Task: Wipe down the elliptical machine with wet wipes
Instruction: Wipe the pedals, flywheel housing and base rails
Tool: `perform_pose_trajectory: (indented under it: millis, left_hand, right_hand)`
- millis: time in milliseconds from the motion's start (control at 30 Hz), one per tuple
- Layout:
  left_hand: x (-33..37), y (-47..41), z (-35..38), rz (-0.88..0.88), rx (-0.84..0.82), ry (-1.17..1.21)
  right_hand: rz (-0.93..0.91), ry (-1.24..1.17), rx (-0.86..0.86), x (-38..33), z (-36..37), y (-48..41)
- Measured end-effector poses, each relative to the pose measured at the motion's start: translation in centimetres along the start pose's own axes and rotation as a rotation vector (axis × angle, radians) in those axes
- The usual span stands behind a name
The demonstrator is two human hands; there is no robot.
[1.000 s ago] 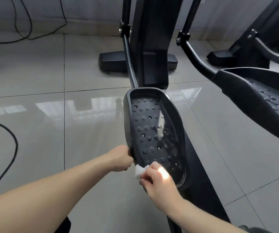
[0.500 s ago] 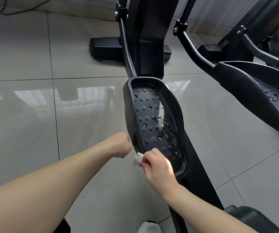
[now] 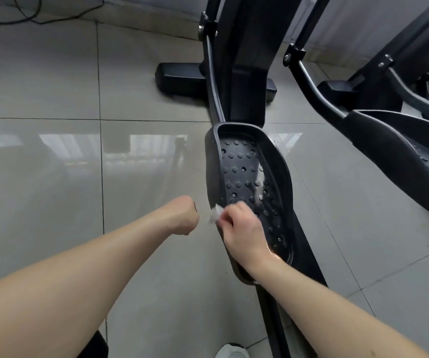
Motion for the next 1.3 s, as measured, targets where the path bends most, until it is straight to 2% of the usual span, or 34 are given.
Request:
perform_pose_trajectory:
  millis: [100, 167, 267, 333, 533, 633, 733, 833, 967, 1033, 1133, 1200, 1267, 1300]
  left_hand:
    - [0.0, -0.4, -0.5, 0.014, 0.044, 0.043]
    - [0.4, -0.3, -0.7, 0.034, 0.064, 0.056]
    - [0.5, -0.1, -0.5, 0.04, 0.073, 0.058]
    - [0.3, -0.1, -0.5, 0.029, 0.086, 0.062]
    - [0.6, -1.0, -1.1, 0.025, 0.141, 0.116]
    - [0.9, -0.9, -1.4, 0.035, 0.169, 0.157]
    - [0.7, -0.8, -2.2, 0.036, 0.195, 0.19]
    - [0.4, -0.9, -3.0, 0.042, 0.23, 0.244]
    - [0.8, -0.9, -3.2, 0.052, 0.267, 0.271]
    - [1.0, -0.9, -3.4, 0.064, 0.27, 0.266]
    - [1.0, -0.8, -3.8, 0.069, 0.28, 0.257]
    - [1.0, -0.7, -4.2, 0.058, 0.293, 0.245]
    - [0.9, -0.6, -4.8, 0.045, 0.308, 0.244]
    - [0.8, -0.7, -4.9, 0.042, 0.316, 0.245]
  right_hand:
    - [-0.043, -0.021, 0.104, -2.0, -0.1, -4.5]
    - [-0.061, -0.012, 0.107, -1.8, -0.1, -3.7]
    - [-0.082, 0.048, 0.007, -0.2, 0.2, 1.4]
    - [-0.1, 0.07, -0.06, 0.2, 0.0, 1.8]
    - [-0.063, 0.014, 0.078, -3.7, -1.1, -8.1]
    - [-0.03, 0.017, 0.061, -2.9, -0.8, -5.4]
    - [-0.086, 0.084, -0.048, -1.8, -0.6, -1.8]
    - [-0.126, 0.11, -0.033, -2.7, -1.1, -6.1]
    - [0.01, 0.081, 0.016, -5.2, -2.0, -15.6]
    - [0.01, 0.121, -0.013, -5.4, -1.8, -16.3]
    - [-0.133, 0.289, -0.088, -4.5, -1.8, -12.5]
    - [-0.307, 0.423, -0.079, -3.9, -2.3, -10.7]
    - [-0.453, 0.569, -0.032, -4.4, -3.0, -13.2]
    - [-0.468, 0.634, -0.038, -5.2, -2.9, -15.0]
Point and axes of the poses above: each hand's wrist, its own y-axis away from the middle knuckle, its own z-axis out of the palm, x = y × z, the point moved 2 cm from there along -y, towards the middle knuckle, and after that the axes turned 6 degrees about z, right-handed, at the moved point
